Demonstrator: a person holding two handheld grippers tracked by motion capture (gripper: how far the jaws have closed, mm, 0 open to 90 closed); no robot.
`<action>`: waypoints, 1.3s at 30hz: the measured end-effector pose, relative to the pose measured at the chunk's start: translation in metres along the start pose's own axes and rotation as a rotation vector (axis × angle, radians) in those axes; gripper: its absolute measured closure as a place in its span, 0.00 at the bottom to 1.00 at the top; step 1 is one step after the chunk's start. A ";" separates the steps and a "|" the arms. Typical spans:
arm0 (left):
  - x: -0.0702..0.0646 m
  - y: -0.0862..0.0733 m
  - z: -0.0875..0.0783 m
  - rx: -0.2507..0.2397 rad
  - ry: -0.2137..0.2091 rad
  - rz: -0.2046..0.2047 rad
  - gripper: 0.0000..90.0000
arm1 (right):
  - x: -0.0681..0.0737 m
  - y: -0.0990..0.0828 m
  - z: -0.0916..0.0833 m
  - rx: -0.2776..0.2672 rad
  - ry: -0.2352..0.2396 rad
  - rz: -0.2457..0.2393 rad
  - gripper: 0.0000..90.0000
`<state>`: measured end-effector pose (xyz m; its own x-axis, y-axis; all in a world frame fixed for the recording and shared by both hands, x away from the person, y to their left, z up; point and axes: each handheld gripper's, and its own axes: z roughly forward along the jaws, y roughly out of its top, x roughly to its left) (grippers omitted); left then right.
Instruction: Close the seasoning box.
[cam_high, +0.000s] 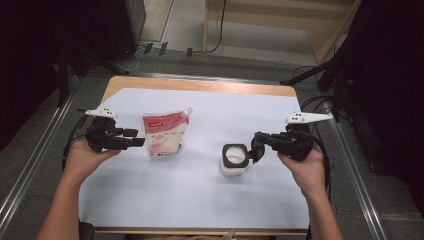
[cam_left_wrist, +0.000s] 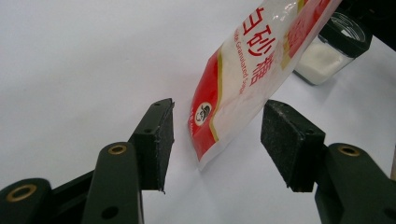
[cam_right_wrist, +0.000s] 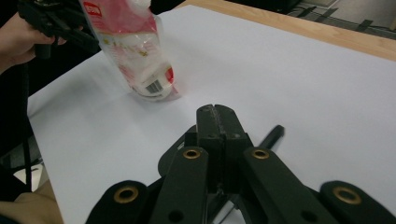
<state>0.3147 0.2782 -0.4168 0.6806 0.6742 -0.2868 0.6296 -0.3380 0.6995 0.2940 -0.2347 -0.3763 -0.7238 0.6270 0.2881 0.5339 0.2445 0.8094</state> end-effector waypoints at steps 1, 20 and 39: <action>0.000 0.000 0.000 0.000 0.001 0.000 0.50 | -0.001 0.000 -0.002 -0.002 -0.001 0.003 1.00; 0.001 -0.001 0.001 0.002 -0.002 0.002 0.49 | -0.030 -0.018 -0.002 0.022 -0.076 0.074 1.00; 0.000 -0.001 0.004 0.017 0.003 -0.004 0.49 | -0.026 -0.024 0.015 0.065 -0.058 0.071 1.00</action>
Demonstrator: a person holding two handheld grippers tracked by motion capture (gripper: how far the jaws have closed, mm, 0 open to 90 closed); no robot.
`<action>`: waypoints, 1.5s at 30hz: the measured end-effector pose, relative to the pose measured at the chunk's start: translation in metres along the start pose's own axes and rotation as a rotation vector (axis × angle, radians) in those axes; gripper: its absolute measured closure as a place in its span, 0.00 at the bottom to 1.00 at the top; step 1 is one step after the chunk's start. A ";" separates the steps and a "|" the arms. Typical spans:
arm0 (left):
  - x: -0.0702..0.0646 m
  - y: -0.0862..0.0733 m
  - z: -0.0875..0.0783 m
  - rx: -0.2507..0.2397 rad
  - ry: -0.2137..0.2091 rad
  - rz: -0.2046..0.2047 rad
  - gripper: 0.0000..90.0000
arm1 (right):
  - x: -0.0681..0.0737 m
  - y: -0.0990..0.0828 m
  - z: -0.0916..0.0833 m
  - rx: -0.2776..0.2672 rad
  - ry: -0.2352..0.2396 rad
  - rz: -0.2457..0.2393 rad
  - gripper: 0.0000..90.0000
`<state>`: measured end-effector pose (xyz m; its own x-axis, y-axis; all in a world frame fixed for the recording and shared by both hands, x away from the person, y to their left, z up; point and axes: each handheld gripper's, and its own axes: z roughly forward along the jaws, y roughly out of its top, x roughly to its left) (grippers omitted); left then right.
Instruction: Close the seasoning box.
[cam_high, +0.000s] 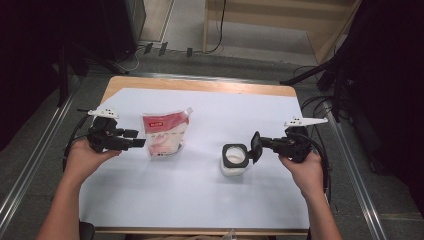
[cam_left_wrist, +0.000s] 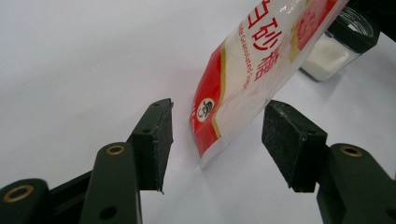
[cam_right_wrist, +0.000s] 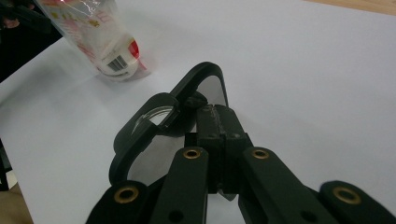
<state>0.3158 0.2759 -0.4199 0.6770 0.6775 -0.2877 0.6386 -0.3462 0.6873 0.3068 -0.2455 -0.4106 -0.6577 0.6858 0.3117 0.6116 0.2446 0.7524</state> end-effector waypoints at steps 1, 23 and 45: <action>0.000 0.000 0.000 0.000 0.001 0.000 0.49 | 0.001 0.000 0.000 0.002 0.000 0.000 1.00; 0.000 0.000 0.001 0.004 0.005 0.000 0.49 | 0.012 0.000 0.014 0.023 0.024 -0.023 1.00; 0.001 -0.001 0.001 0.008 0.009 0.006 0.48 | 0.030 -0.002 0.038 0.083 0.060 -0.079 1.00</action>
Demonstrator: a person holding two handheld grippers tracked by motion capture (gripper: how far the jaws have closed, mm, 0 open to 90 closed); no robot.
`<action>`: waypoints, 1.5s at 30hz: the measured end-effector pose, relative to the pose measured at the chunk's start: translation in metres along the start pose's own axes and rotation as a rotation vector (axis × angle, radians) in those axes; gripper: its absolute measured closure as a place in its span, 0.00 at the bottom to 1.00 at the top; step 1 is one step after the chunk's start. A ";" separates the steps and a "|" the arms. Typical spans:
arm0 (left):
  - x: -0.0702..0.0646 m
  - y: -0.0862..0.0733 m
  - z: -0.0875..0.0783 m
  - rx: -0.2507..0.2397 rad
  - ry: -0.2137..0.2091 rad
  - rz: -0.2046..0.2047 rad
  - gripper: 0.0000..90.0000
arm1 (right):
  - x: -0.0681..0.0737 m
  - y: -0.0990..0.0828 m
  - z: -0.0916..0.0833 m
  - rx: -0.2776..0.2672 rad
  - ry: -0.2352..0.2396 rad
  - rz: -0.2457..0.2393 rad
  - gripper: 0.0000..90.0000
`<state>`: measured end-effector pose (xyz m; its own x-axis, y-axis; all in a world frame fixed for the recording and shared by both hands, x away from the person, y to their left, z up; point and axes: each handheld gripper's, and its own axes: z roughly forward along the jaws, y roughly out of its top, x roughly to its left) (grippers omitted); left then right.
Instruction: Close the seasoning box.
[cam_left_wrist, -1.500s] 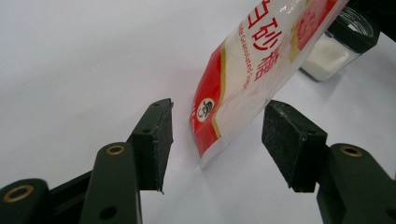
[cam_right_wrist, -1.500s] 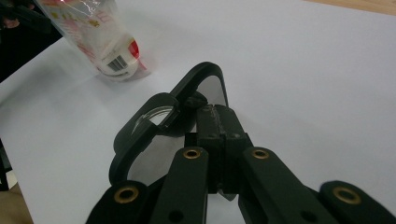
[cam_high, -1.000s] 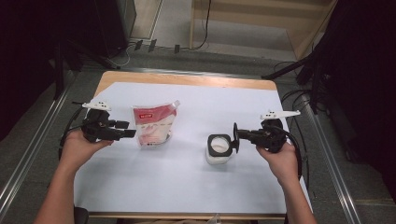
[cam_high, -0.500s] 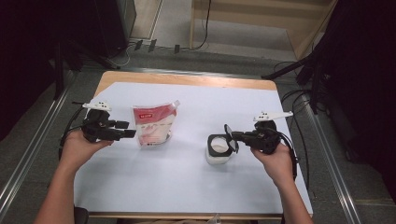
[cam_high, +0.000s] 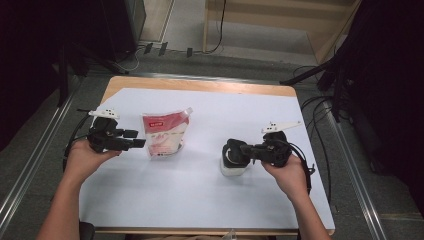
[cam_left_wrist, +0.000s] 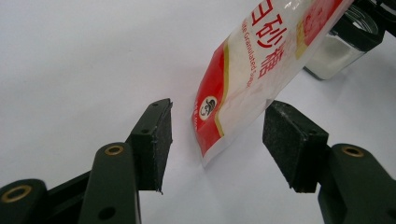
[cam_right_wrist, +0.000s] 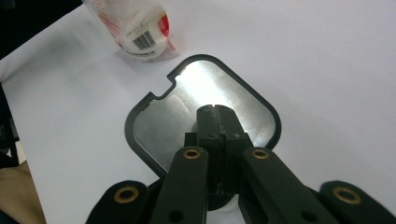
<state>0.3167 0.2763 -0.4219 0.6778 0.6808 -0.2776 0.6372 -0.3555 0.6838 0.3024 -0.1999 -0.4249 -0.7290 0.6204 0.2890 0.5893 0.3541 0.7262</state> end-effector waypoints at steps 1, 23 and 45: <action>0.000 0.000 0.000 0.000 0.000 -0.001 0.48 | 0.001 0.000 0.002 0.003 0.002 -0.012 1.00; 0.001 0.000 0.001 0.001 -0.002 -0.003 0.48 | 0.007 -0.001 0.009 0.001 0.003 -0.060 0.81; 0.001 0.000 0.002 0.008 0.003 0.004 0.47 | -0.029 -0.016 -0.011 -0.134 -0.105 0.015 0.48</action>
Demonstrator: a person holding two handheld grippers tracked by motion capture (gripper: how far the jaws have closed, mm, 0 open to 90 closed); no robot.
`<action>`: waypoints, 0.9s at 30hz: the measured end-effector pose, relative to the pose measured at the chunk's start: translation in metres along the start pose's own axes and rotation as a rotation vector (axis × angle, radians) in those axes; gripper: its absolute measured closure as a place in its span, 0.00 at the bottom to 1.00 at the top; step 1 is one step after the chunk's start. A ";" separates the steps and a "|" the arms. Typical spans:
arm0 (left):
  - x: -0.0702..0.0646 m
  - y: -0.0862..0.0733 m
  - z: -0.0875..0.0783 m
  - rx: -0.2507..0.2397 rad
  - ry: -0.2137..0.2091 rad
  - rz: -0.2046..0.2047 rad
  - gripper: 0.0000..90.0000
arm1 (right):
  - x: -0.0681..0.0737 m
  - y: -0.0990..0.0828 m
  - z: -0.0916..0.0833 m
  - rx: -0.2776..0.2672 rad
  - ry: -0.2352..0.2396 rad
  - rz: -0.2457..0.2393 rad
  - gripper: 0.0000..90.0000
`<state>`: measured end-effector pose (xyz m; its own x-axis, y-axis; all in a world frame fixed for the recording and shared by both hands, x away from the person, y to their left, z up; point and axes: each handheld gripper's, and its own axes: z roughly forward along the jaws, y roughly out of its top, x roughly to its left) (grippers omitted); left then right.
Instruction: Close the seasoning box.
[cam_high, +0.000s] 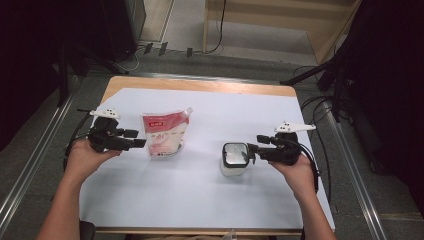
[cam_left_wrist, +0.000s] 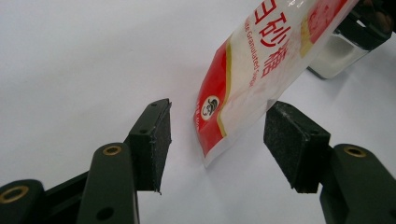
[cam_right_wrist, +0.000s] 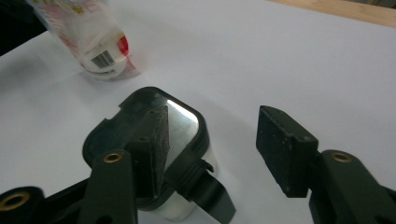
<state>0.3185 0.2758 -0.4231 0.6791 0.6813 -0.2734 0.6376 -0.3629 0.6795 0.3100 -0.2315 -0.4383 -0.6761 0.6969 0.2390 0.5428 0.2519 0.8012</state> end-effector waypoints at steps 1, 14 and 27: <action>0.000 0.000 0.000 0.000 0.000 0.000 0.47 | -0.001 0.000 0.000 -0.003 -0.003 -0.001 0.47; 0.000 -0.001 0.001 0.005 0.003 -0.001 0.47 | -0.025 -0.011 -0.008 -0.032 -0.096 0.044 0.36; 0.001 -0.002 0.002 0.008 0.014 0.010 0.45 | -0.042 -0.024 -0.008 -0.031 -0.170 0.039 0.30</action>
<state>0.3186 0.2762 -0.4257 0.6799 0.6868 -0.2570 0.6341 -0.3746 0.6765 0.3212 -0.2718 -0.4637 -0.5594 0.8099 0.1766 0.5501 0.2033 0.8099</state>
